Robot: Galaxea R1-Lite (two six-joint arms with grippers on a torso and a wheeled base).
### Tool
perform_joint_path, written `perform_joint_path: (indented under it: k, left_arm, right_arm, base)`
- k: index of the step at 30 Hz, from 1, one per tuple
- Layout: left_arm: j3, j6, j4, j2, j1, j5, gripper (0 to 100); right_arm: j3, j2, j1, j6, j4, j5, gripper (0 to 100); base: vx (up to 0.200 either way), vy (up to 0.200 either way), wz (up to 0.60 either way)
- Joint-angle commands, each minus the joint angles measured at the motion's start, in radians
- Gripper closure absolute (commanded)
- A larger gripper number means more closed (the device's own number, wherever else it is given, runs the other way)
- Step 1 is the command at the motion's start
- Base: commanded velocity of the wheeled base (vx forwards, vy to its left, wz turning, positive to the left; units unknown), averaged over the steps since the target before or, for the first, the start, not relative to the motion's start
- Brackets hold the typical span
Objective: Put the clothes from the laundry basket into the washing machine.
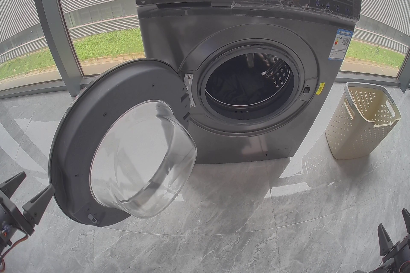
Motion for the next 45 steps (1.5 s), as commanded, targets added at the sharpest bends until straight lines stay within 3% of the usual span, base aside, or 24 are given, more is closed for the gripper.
perform_joint_path:
  k: [1, 11, 14, 15, 16, 17, 18, 20, 21, 22, 23, 31, 33, 37, 42, 45]
  left_arm:
    - [-0.025, -0.001, -0.074, 0.206, -0.004, -0.034, 0]
    - [-0.032, 0.001, -0.152, 0.311, -0.005, -0.107, 0]
    - [-0.026, -0.001, -0.152, 0.308, -0.025, -0.211, 0]
    - [-0.026, -0.001, -0.152, 0.308, -0.025, -0.211, 0]
    - [-0.021, -0.004, -0.152, 0.295, -0.056, -0.258, 0]
    - [-0.020, -0.004, -0.152, 0.286, -0.073, -0.273, 0]
    - [-0.020, -0.009, -0.152, 0.266, -0.096, -0.287, 0]
    - [-0.021, -0.052, -0.146, 0.213, -0.158, -0.302, 0]
    - [-0.023, -0.078, -0.143, 0.194, -0.191, -0.300, 0]
    - [-0.023, -0.078, -0.143, 0.194, -0.191, -0.300, 0]
    - [-0.023, -0.099, -0.140, 0.174, -0.237, -0.290, 0]
    - [-0.014, -0.104, -0.141, 0.145, -0.234, -0.199, 0]
    - [-0.015, -0.104, -0.135, 0.117, -0.211, -0.159, 0]
    - [0.009, -0.101, -0.115, 0.068, -0.201, -0.153, 0]
    - [0.034, -0.062, -0.025, 0.105, -0.275, -0.175, 0]
    - [0.017, -0.053, -0.039, 0.199, -0.318, -0.167, 0]
  right_arm:
    - [0.005, -0.012, 0.000, 0.000, 0.000, 0.000, 0]
    - [0.005, -0.012, 0.000, 0.000, 0.000, 0.000, 0]
    - [0.005, -0.012, 0.000, 0.000, 0.000, 0.000, 0]
    - [0.005, -0.012, 0.000, 0.000, 0.000, 0.000, 0]
    - [0.005, -0.013, 0.000, 0.000, 0.000, 0.000, 0]
    - [0.005, -0.012, 0.000, 0.000, 0.000, 0.000, 0]
    - [0.005, -0.012, 0.000, 0.000, 0.000, 0.000, 0]
    - [0.005, -0.012, 0.000, 0.000, 0.000, 0.000, 0]
    - [0.005, -0.012, 0.000, 0.000, 0.000, 0.000, 0]
    - [0.005, -0.012, 0.000, 0.000, 0.000, 0.000, 0]
    - [0.005, -0.012, 0.000, 0.000, 0.000, 0.000, 0]
    - [0.005, -0.012, 0.000, 0.000, 0.000, 0.000, 0]
    - [0.005, -0.012, 0.000, 0.000, 0.000, 0.000, 0]
    - [0.005, -0.012, 0.000, 0.000, 0.000, 0.000, 0]
    - [0.005, -0.012, 0.000, 0.000, 0.000, 0.000, 0]
    - [0.005, -0.012, 0.000, 0.000, 0.000, 0.000, 0]
  base:
    - [0.000, 0.000, 0.00]
    - [0.000, 0.000, 0.00]
    - [0.000, 0.000, 0.00]
    - [0.000, 0.000, 0.00]
    - [0.000, 0.000, 0.00]
    - [0.000, 0.000, 0.00]
    - [0.000, 0.000, 0.00]
    - [0.000, 0.000, 0.00]
    - [0.000, 0.000, 0.00]
    - [0.000, 0.000, 0.00]
    - [0.000, 0.000, 0.00]
    - [0.000, 0.000, 0.00]
    - [0.000, 0.000, 0.00]
    - [0.000, 0.000, 0.00]
    - [0.000, 0.000, 0.00]
    - [0.000, 0.000, 0.00]
